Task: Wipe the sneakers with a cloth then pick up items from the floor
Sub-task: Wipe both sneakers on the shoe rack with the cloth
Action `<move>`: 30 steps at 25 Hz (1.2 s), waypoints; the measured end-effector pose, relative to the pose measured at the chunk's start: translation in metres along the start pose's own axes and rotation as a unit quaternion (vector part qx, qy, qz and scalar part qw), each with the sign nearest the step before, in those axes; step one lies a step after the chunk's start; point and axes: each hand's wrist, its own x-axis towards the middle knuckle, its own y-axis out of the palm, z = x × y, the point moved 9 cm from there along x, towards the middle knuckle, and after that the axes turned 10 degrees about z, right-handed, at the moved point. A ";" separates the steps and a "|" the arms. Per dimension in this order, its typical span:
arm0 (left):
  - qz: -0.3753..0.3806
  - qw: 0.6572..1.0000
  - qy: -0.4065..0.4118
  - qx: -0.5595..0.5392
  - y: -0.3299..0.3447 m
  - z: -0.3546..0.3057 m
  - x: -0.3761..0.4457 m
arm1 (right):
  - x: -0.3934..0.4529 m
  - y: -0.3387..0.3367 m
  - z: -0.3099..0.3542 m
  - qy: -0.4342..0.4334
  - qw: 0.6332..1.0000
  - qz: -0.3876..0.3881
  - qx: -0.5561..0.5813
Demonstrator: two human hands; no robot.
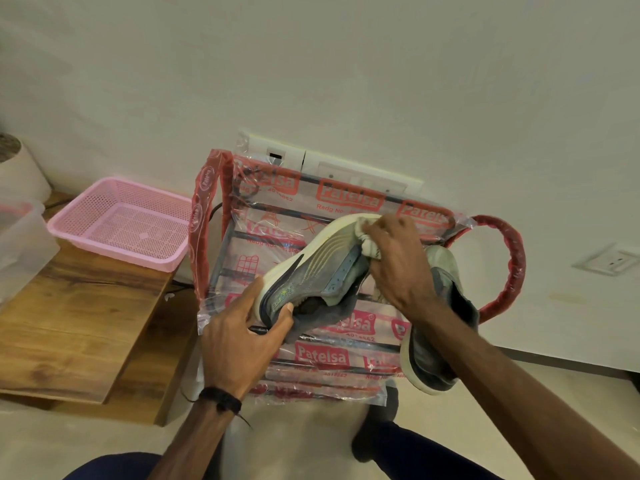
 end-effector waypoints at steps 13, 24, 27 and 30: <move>-0.002 1.000 0.012 0.007 0.000 -0.007 -0.002 | 0.002 0.000 -0.030 0.067 0.995 -0.032 0.071; -0.009 1.000 0.009 0.008 -0.003 -0.009 -0.001 | -0.001 -0.002 -0.007 -0.024 1.000 0.004 -0.006; -0.006 1.000 0.017 0.018 0.000 -0.012 -0.002 | -0.001 -0.004 -0.041 0.131 0.991 -0.016 0.024; -0.007 1.000 0.000 0.012 -0.001 -0.004 -0.001 | -0.002 0.007 0.016 0.000 1.000 0.020 0.020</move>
